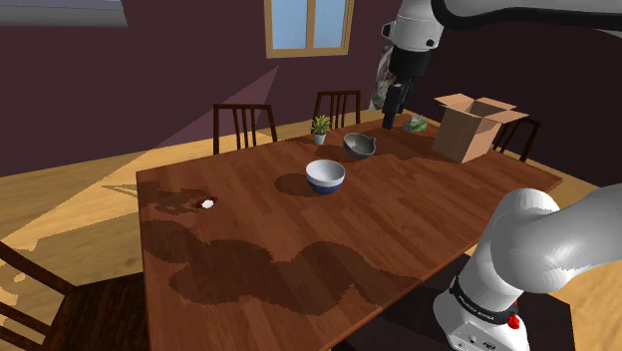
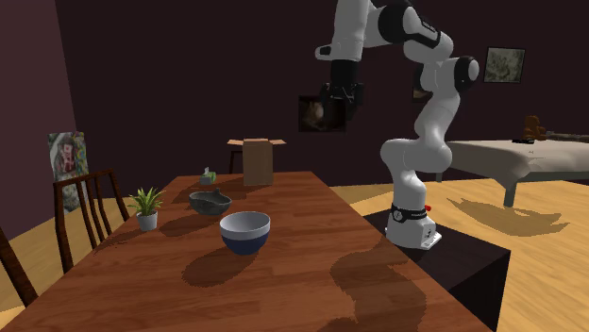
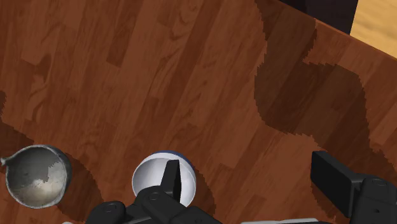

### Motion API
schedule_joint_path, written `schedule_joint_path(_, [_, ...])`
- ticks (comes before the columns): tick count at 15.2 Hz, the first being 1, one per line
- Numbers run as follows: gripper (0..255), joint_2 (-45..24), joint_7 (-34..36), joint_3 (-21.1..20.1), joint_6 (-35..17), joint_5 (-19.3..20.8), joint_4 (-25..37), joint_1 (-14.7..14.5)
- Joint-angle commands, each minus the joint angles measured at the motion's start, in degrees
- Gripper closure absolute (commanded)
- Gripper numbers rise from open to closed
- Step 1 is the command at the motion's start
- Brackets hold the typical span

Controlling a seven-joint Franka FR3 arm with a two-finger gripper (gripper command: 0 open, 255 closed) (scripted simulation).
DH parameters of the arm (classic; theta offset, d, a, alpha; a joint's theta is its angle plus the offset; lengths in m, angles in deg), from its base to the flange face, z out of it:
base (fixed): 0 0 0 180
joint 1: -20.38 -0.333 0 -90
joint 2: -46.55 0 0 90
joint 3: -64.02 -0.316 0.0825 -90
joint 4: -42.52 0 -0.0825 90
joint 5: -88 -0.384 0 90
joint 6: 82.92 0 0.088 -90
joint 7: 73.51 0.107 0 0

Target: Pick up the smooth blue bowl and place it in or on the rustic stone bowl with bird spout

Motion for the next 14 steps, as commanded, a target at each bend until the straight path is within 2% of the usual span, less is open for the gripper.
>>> schedule_joint_path(1, [0, 0.00, 0.00, 0.00, 0.00, 0.00, 0.00, 0.00])
schedule_joint_path(8, [0, -9.00, -1.42, 2.12, -12.72, 1.06, -4.29, -0.03])
schedule_joint_path(14, [0, -19.19, -2.75, 3.76, -23.10, 1.52, -4.95, -0.03])
